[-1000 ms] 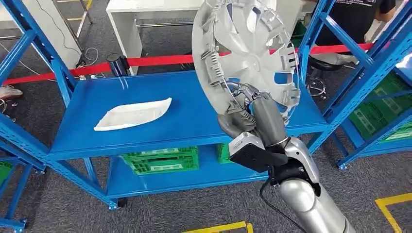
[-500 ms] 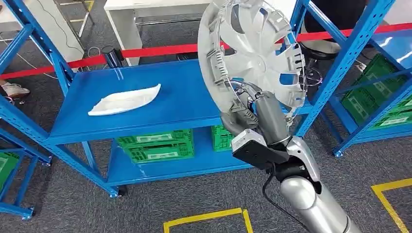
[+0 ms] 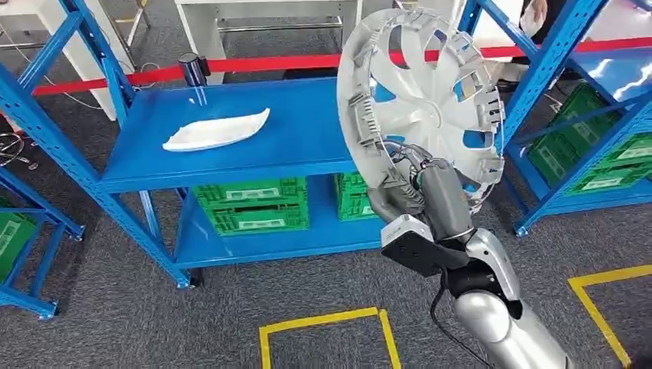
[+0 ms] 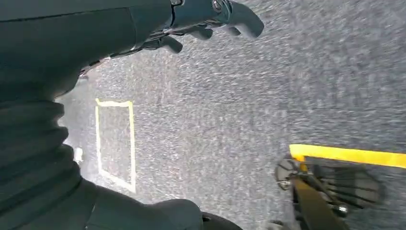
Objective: Take the parts from the cabinet and place them on the table.
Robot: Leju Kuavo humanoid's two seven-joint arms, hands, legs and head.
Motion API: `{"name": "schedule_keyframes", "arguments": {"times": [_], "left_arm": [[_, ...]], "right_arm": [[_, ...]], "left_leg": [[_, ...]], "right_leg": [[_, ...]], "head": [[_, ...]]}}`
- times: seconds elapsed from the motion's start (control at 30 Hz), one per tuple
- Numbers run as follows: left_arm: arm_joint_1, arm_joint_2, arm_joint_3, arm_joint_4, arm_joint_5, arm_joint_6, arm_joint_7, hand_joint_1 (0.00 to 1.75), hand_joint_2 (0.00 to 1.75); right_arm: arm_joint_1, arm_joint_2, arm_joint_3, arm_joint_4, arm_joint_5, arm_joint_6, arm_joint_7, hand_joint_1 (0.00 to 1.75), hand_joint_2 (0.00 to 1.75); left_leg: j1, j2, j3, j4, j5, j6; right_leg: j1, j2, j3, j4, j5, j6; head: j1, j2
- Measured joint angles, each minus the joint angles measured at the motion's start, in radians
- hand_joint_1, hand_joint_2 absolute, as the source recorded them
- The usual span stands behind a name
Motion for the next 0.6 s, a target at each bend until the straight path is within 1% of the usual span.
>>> {"name": "schedule_keyframes", "arguments": {"times": [0.03,0.07,0.1,0.13,0.17,0.2,0.23,0.27,0.3,0.33,0.37,0.4,0.43,0.47,0.5,0.53,0.57,0.6], "left_arm": [[0.0,0.0,0.0,0.0,0.003,0.0,0.0,0.0,1.75],[0.0,-0.001,0.0,0.0,0.005,0.001,0.0,0.0,1.75],[-0.002,-0.001,0.0,0.0,0.007,0.001,0.0,0.0,1.75],[-0.002,-0.002,0.0,0.0,0.009,0.001,0.002,0.0,1.75],[-0.001,-0.002,0.0,0.0,0.009,0.001,0.003,0.0,1.75],[-0.001,-0.002,0.0,0.0,0.009,0.002,0.004,0.0,1.75],[0.0,-0.002,0.0,0.0,0.008,0.002,0.006,0.0,1.75],[0.004,-0.001,0.0,0.0,0.005,0.002,0.006,0.0,1.75],[0.004,0.0,0.0,0.0,0.002,0.002,0.005,0.0,1.75],[0.005,-0.001,0.0,0.001,-0.002,-0.001,0.003,0.0,1.75],[0.005,-0.001,0.0,0.001,-0.006,-0.005,-0.002,0.0,1.75],[0.005,0.0,0.0,0.001,-0.01,-0.008,-0.006,0.0,1.75],[0.004,0.0,0.0,0.001,-0.01,-0.012,-0.012,0.0,1.75],[0.004,0.0,0.0,0.001,-0.011,-0.014,-0.017,0.0,1.75],[0.003,0.001,0.0,0.001,-0.011,-0.015,-0.019,0.0,1.75],[0.003,0.001,0.0,0.001,-0.012,-0.016,-0.019,0.0,1.75],[0.003,0.002,0.0,0.001,-0.012,-0.016,-0.021,0.0,1.75],[0.002,0.002,0.0,0.001,-0.012,-0.016,-0.022,0.0,1.75]], "right_arm": [[-0.004,0.001,0.0,0.002,0.0,0.003,0.0,1.75,1.75],[-0.01,0.002,0.001,0.003,-0.001,0.006,0.0,1.75,1.75],[-0.016,0.003,0.001,0.003,-0.001,0.009,-0.001,1.75,1.75],[-0.022,0.004,0.002,0.003,0.0,0.012,-0.001,1.75,1.75],[-0.022,0.005,0.003,0.003,0.0,0.012,-0.001,1.75,1.75],[-0.022,0.005,0.004,0.003,0.001,0.012,-0.003,1.75,1.75],[-0.021,0.005,0.005,0.003,0.001,0.011,-0.003,1.75,1.75],[-0.019,0.006,0.006,0.004,0.003,0.01,-0.003,1.75,1.75],[-0.019,0.006,0.006,0.003,0.003,0.008,-0.005,1.75,1.75],[-0.017,0.006,0.006,0.003,0.002,0.002,-0.005,1.75,1.75],[-0.015,0.005,0.005,0.003,-0.008,-0.003,-0.009,1.75,1.75],[-0.015,0.004,0.003,0.004,-0.018,-0.005,-0.012,1.75,1.75],[-0.015,0.003,-0.001,0.005,-0.027,-0.006,-0.019,1.75,1.75],[-0.015,0.002,-0.003,0.006,-0.035,-0.006,-0.023,1.75,1.75],[-0.015,0.001,-0.005,0.008,-0.038,-0.006,-0.026,1.75,1.75],[-0.015,0.0,-0.005,0.008,-0.042,-0.006,-0.026,1.75,1.75],[-0.015,0.0,-0.006,0.009,-0.044,-0.006,-0.026,1.75,1.75],[-0.015,-0.001,-0.008,0.009,-0.045,-0.006,-0.026,1.75,1.75]], "left_leg": [[0.0,0.0,-0.021,0.008,0.01,-0.002],[0.001,0.0,-0.04,0.017,0.018,-0.005],[0.001,0.0,-0.053,0.03,0.026,-0.009],[-0.004,-0.004,-0.064,0.04,0.033,-0.016],[-0.004,-0.004,-0.062,0.036,0.041,-0.023],[-0.002,-0.005,-0.062,0.033,0.051,-0.028],[0.0,-0.005,-0.062,0.026,0.063,-0.036],[-0.001,-0.008,-0.07,0.025,0.07,-0.043],[0.002,-0.009,-0.079,0.037,0.041,-0.049],[0.003,-0.009,-0.094,0.08,-0.031,-0.057],[0.007,-0.009,-0.116,0.151,-0.104,-0.065],[0.01,-0.009,-0.129,0.227,-0.152,-0.07],[0.011,-0.009,-0.138,0.297,-0.174,-0.073],[0.012,-0.008,-0.134,0.341,-0.163,-0.075],[0.013,-0.008,-0.113,0.342,-0.128,-0.075],[0.013,-0.008,-0.073,0.306,-0.09,-0.074],[0.013,-0.008,-0.011,0.23,-0.063,-0.07],[0.013,-0.01,0.073,0.122,-0.072,-0.063]], "right_leg": [[0.0,0.0,0.046,-0.047,0.042,-0.001],[0.0,0.0,0.106,-0.12,0.058,-0.003],[0.0,0.0,0.175,-0.21,0.034,-0.006],[0.007,0.001,0.232,-0.307,-0.022,-0.011],[0.008,0.001,0.226,-0.304,-0.024,-0.018],[0.008,0.001,0.219,-0.305,-0.02,-0.022],[0.011,0.001,0.213,-0.304,-0.012,-0.031],[0.005,-0.004,0.201,-0.31,0.007,-0.042],[0.003,-0.007,0.189,-0.31,0.017,-0.048],[0.002,-0.007,0.172,-0.31,0.032,-0.056],[0.002,-0.006,0.155,-0.309,0.046,-0.058],[0.002,-0.006,0.139,-0.308,0.059,-0.057],[0.002,-0.006,0.126,-0.306,0.073,-0.056],[0.002,-0.006,0.108,-0.304,0.086,-0.053],[0.002,-0.007,0.091,-0.303,0.098,-0.051],[0.002,-0.007,0.076,-0.301,0.108,-0.048],[0.002,-0.007,0.061,-0.299,0.119,-0.045],[0.002,-0.007,0.052,-0.297,0.13,-0.04]], "head": [[0.001,0.0],[0.0,0.0],[0.001,0.0],[0.003,0.0],[0.002,0.0],[0.001,0.0],[0.002,0.0],[0.001,0.0],[0.002,0.0],[-0.002,0.0],[-0.005,0.0],[-0.004,0.0],[-0.004,0.0],[-0.005,0.0],[-0.004,0.0],[-0.004,0.0],[-0.005,0.0],[-0.005,0.0]]}}
